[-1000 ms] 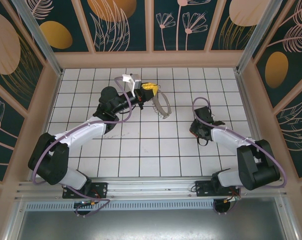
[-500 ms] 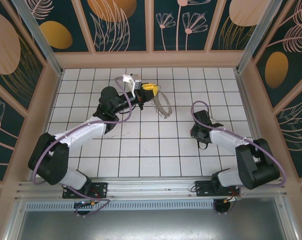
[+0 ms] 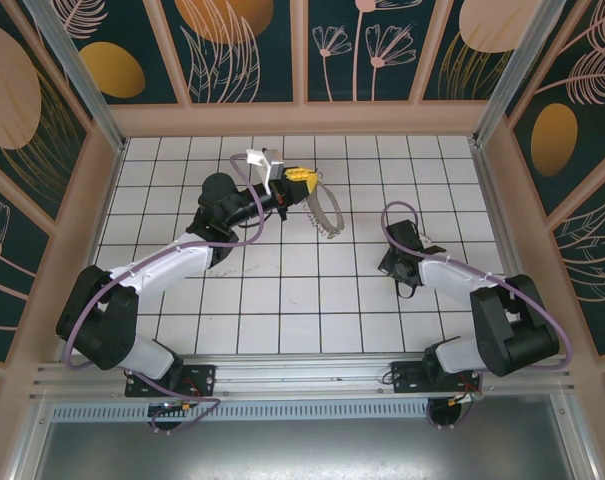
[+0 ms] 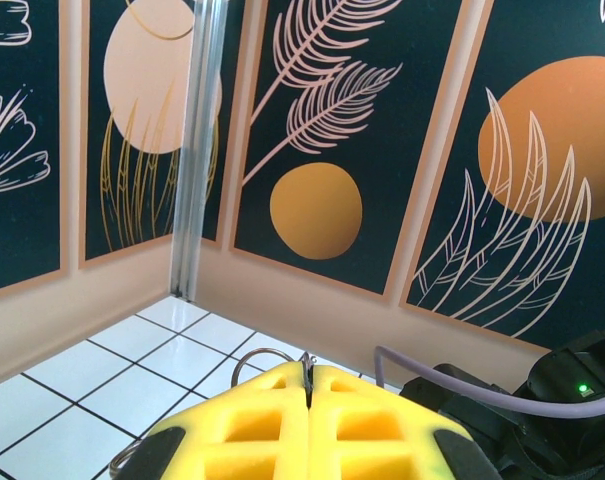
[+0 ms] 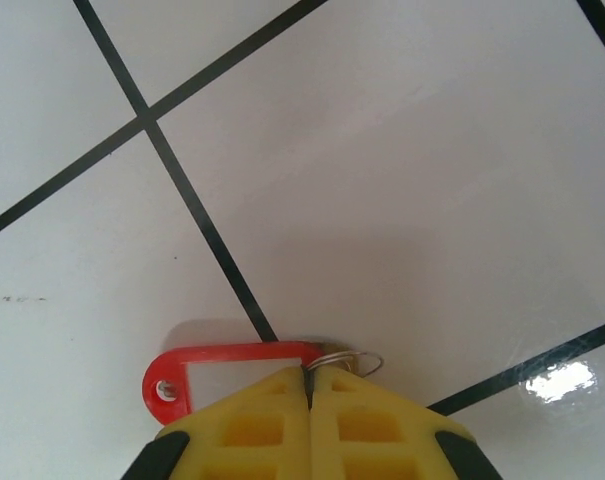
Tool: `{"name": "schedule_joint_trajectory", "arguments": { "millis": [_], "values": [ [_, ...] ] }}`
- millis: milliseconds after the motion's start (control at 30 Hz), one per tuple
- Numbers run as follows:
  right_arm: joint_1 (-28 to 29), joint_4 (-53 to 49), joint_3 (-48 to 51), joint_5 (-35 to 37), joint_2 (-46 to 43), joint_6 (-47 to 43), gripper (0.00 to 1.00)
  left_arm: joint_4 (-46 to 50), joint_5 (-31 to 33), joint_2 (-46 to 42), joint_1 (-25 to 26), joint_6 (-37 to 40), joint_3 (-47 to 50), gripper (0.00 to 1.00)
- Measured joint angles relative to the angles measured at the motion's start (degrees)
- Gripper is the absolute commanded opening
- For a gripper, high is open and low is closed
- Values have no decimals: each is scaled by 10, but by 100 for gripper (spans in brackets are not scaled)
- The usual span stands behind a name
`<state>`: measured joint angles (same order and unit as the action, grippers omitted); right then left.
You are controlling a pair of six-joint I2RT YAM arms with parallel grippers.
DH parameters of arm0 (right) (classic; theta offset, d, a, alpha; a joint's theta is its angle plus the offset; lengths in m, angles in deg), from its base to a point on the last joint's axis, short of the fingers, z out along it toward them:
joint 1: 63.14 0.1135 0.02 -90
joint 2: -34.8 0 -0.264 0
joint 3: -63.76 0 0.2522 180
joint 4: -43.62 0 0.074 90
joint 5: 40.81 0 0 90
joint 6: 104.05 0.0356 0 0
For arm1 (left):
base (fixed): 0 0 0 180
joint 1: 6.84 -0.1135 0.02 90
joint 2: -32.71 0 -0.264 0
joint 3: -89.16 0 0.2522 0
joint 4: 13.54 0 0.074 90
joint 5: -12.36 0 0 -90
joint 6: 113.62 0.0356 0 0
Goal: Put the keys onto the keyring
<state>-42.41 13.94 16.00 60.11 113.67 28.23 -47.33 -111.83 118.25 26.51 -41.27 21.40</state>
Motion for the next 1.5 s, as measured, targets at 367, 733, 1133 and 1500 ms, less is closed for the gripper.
{"name": "schedule_joint_trajectory", "arguments": {
  "millis": [367,733,1133,1500],
  "values": [
    [-8,26,-4,-71,-138,-74,0,0,-1,0,0,0,0,0],
    [-129,243,69,-422,-241,-141,0,19,-24,0,0,1,0,0],
    [-170,419,67,-707,-244,-134,0,73,-90,0,0,17,-33,0],
    [-172,461,16,-785,-220,-135,0,114,-129,7,0,32,-65,0]
  ]
}}
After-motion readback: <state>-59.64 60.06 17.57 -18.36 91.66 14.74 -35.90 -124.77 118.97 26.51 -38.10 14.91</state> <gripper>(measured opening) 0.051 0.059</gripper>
